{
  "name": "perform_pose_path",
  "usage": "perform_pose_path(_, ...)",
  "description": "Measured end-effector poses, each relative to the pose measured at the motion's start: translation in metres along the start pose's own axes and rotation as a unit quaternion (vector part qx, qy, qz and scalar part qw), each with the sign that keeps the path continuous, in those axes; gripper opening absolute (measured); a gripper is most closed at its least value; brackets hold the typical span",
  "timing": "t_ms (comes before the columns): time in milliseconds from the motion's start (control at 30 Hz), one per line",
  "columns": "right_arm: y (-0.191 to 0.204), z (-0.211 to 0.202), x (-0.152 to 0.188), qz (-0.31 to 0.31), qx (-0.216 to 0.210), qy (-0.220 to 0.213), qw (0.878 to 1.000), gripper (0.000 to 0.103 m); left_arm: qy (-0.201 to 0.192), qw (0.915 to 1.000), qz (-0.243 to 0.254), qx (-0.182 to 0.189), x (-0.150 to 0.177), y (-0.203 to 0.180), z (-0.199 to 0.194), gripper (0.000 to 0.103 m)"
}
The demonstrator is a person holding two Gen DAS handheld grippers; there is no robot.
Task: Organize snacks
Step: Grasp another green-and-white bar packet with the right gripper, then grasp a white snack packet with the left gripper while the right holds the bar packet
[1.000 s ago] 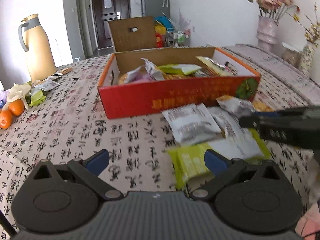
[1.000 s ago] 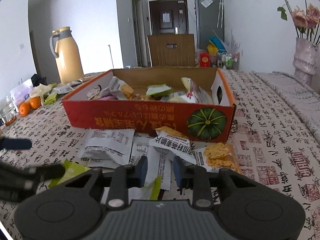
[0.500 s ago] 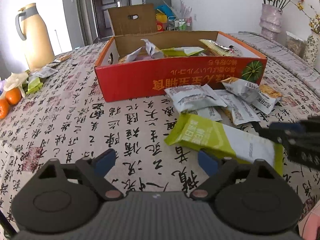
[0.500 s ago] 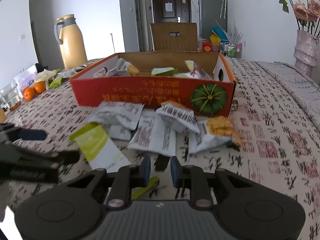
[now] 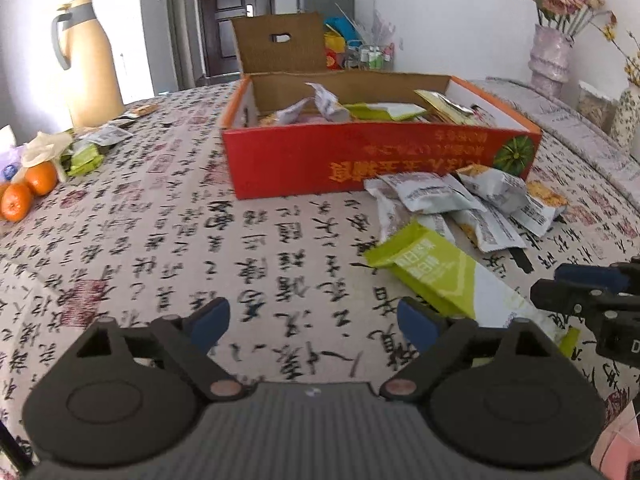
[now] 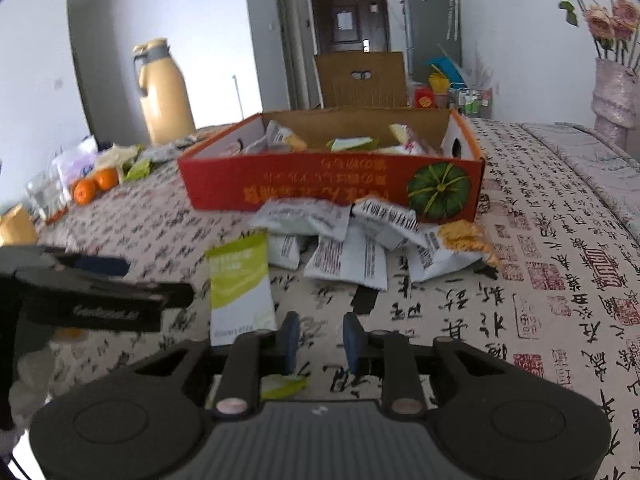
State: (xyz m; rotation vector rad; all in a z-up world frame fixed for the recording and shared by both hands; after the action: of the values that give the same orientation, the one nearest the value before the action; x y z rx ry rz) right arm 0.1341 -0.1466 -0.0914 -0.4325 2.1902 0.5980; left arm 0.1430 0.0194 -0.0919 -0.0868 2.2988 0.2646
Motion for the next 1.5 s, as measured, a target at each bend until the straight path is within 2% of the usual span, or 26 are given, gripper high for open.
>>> perform_pose_path(33,0.002,0.001,-0.001,-0.001,0.000,-0.001,1.000,0.050,-0.002,1.0000,-0.004,-0.002,0.000,0.005,-0.001,0.100)
perform_pose_path(67,0.003,0.002,-0.002,-0.001,-0.001,-0.003,1.000,0.067,-0.005,1.0000,-0.007,-0.002,-0.001,0.009,-0.003,0.101)
perform_pose_path(100,0.006,0.003,-0.003,-0.002,-0.003,-0.006,1.000,0.075,-0.007,0.9999,-0.010,-0.003,-0.001,0.013,-0.004,0.102)
perform_pose_path(167,0.012,0.006,-0.004,-0.004,-0.011,-0.006,1.000,0.079,-0.010,0.9998,-0.018,-0.006,-0.001,0.022,-0.005,0.103)
perform_pose_path(267,0.020,0.012,-0.005,-0.005,-0.018,-0.003,1.000,0.090,-0.011,0.9994,-0.030,-0.008,0.000,0.035,-0.006,0.103)
perform_pose_path(467,0.031,0.034,-0.003,-0.016,-0.008,0.018,1.000,0.091,-0.012,0.9988,-0.048,-0.005,0.004,0.053,-0.006,0.103)
perform_pose_path(667,0.035,0.049,0.003,-0.027,0.018,0.032,0.999,0.088,-0.010,0.9983,-0.057,0.005,0.008,0.059,-0.003,0.103)
perform_pose_path(767,0.037,0.051,0.005,-0.031,0.025,0.034,0.999,0.078,-0.013,0.9982,-0.057,0.007,0.009,0.060,-0.001,0.103)
perform_pose_path(1133,0.039,0.050,0.008,-0.041,0.037,0.018,0.998,0.076,-0.018,0.9983,-0.055,-0.003,0.015,0.053,0.018,0.103)
perform_pose_path(1233,0.038,0.048,0.008,-0.042,0.038,0.011,0.998,0.069,-0.021,0.9980,-0.059,0.004,0.015,0.053,0.019,0.103)
perform_pose_path(1333,0.037,0.046,0.007,-0.042,0.037,0.004,0.998,0.056,-0.019,0.9981,-0.059,0.003,0.015,0.053,0.020,0.103)
perform_pose_path(1400,0.039,0.045,0.008,-0.046,0.035,0.001,0.998,0.044,-0.021,0.9983,-0.055,0.004,0.015,0.051,0.020,0.103)
perform_pose_path(1500,0.041,0.045,0.009,-0.051,0.033,-0.003,0.998,0.039,-0.025,0.9980,-0.058,0.010,0.016,0.051,0.020,0.103)
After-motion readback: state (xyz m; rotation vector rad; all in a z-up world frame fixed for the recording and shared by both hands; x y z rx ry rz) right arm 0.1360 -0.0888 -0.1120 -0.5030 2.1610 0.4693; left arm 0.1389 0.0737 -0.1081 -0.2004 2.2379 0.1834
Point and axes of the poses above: each gripper's, at about its wrist camera, not at the fingertips, and z roughly the way its jaws point, y to its left, x to its underside, the point moved 10 cm from there along z, roughly the way its jaws point, and after that the axes turned 12 degrees about -x, right-handed, at the moved point
